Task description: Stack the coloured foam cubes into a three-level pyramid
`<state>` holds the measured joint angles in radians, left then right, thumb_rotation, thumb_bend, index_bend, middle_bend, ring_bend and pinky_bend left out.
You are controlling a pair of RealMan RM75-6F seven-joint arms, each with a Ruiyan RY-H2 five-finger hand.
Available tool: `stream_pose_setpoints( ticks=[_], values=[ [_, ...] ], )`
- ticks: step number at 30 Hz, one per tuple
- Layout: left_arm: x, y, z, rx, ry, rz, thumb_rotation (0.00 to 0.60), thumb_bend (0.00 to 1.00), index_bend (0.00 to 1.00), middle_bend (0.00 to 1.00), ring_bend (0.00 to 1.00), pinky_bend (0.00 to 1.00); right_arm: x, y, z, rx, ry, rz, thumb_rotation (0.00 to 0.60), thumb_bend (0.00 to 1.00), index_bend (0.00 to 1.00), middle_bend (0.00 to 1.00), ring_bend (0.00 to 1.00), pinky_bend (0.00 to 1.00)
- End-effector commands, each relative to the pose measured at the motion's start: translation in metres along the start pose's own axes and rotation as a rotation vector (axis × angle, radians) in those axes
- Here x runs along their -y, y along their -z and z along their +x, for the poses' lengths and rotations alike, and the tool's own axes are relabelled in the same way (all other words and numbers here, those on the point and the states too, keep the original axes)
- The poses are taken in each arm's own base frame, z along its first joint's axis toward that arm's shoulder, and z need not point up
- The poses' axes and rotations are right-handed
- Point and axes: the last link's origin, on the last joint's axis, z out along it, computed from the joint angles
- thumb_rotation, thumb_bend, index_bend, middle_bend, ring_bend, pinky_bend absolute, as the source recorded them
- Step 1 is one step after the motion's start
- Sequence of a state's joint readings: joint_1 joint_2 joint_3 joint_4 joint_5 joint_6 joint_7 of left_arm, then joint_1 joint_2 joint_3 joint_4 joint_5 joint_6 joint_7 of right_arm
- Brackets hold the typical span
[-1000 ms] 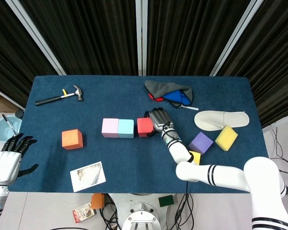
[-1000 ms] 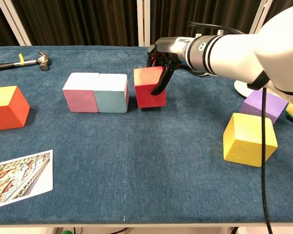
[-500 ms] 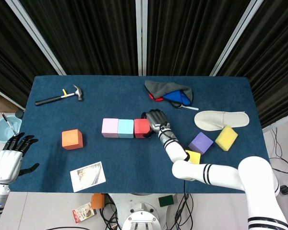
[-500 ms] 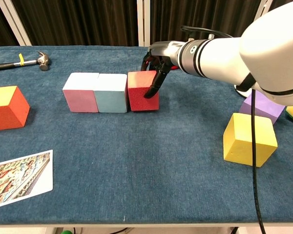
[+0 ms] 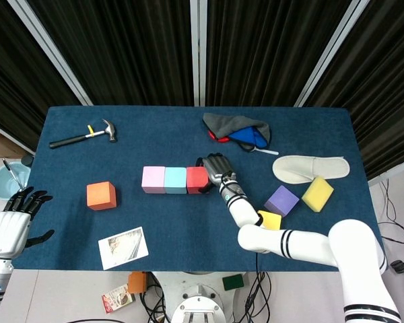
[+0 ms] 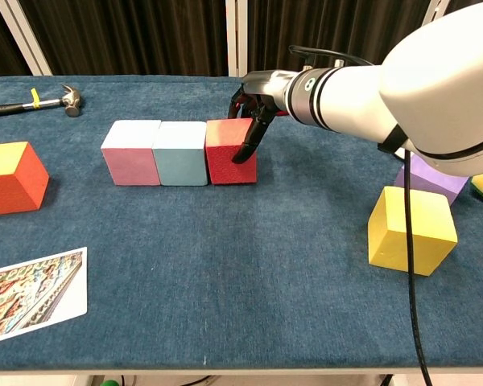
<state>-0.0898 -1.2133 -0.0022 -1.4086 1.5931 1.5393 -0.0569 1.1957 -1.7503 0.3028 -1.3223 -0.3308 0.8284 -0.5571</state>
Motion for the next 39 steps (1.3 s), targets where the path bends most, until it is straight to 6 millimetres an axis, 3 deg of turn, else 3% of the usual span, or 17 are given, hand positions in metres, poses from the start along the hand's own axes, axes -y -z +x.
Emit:
stream_pose_setpoints(
  ticks=[1, 18, 24, 39],
  values=[
    [-0.0001, -0.0003, -0.0002, -0.001, 0.0, 0.0, 0.6, 0.03, 0.26, 0.2, 0.1, 0.16, 0.0003, -0.0003, -0.001, 0.002, 0.002, 0.002, 0.6, 0.18, 0.46, 0.37, 0.17, 0.15],
    [0.0008, 0.0002, -0.0016, 0.002, 0.002, 0.003, 0.6, 0.03, 0.26, 0.2, 0.1, 0.16, 0.0022, -0.0039, -0.0051, -0.009, 0.002, 0.013, 0.6, 0.18, 0.44, 0.35, 0.17, 0.13],
    [0.0007, -0.0005, -0.0016, 0.001, 0.003, 0.003, 0.6, 0.03, 0.26, 0.2, 0.1, 0.16, 0.0022, -0.0048, -0.0068, -0.012, 0.001, 0.013, 0.6, 0.17, 0.39, 0.33, 0.17, 0.11],
    [0.0014, -0.0008, -0.0042, 0.004, 0.005, 0.004, 0.6, 0.03, 0.26, 0.2, 0.1, 0.16, 0.0035, -0.004, -0.0106, -0.011, -0.005, 0.02, 0.6, 0.03, 0.25, 0.25, 0.15, 0.03]
  ],
)
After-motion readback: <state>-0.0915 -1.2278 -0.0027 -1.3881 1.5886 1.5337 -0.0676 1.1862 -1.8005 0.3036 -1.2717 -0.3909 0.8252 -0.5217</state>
